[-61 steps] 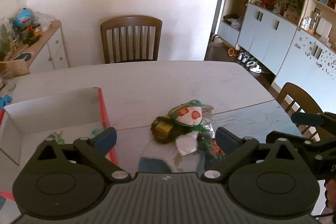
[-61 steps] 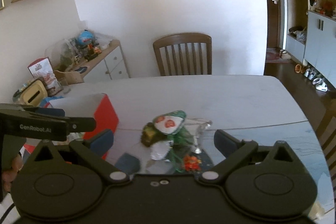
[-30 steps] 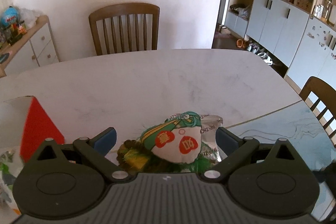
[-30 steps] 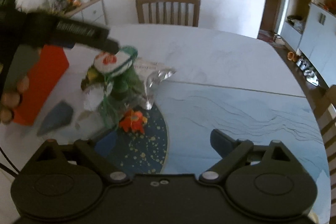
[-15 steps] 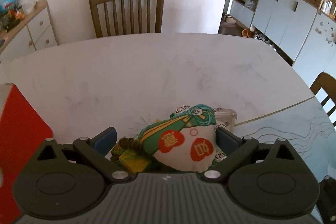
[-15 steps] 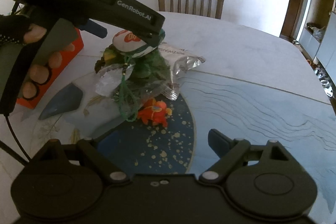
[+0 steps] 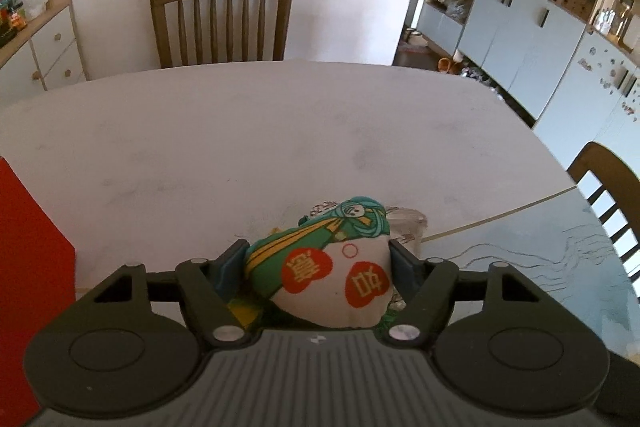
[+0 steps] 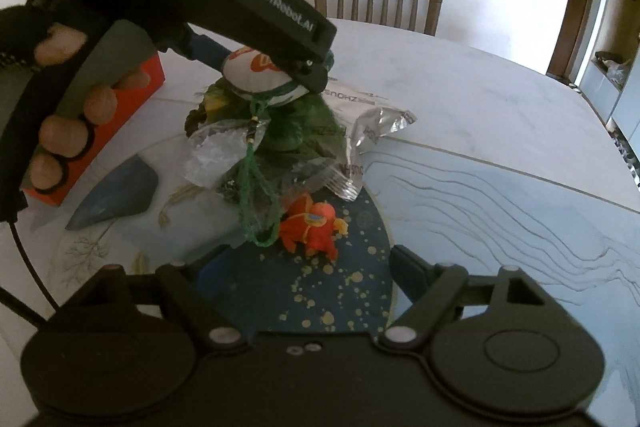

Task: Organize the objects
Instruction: 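Lift the pillow with the left tool while the right tool grasps the orange fish toy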

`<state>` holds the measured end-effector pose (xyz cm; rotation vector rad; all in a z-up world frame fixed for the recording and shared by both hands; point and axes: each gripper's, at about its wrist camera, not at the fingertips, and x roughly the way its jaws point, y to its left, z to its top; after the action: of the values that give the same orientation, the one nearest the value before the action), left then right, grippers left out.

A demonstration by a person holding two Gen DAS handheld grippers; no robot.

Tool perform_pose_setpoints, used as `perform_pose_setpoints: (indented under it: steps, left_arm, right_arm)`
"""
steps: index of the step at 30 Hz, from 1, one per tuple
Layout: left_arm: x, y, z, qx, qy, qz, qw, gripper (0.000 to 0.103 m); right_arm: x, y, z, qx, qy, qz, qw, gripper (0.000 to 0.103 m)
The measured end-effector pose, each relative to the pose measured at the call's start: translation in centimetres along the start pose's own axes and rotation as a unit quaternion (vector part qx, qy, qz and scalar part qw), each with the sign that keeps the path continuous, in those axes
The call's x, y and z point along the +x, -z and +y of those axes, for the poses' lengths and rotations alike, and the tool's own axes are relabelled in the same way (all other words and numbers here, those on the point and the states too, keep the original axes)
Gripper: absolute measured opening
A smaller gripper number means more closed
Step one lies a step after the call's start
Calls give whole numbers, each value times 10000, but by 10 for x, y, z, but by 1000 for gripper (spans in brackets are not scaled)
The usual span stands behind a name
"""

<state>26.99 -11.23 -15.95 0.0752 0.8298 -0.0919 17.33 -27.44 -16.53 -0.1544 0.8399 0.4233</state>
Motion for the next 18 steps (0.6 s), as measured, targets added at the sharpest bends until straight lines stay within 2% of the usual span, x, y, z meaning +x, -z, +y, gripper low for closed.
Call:
perform_pose_setpoints:
  steps: [8,11,15,18]
  left_arm:
    - [-16,-15,2,-83,253,-151,9995,73]
    - [-20,-17,2,-64,262,-206,9994,73]
    - [-24,-18,3,-125,291,-219,9993,73]
    - [-28,-17,4,-133,287,-235,9992,73]
  right_arm:
    - [9,-3,3,-163,29,-60,9998,75]
    - [10,-5,5,-207,-8,-89,9997,66]
    - [9,-6,9,-314,-33,-130,9994,47]
    - [6,-7,6,-276,-1,-127,9995,40]
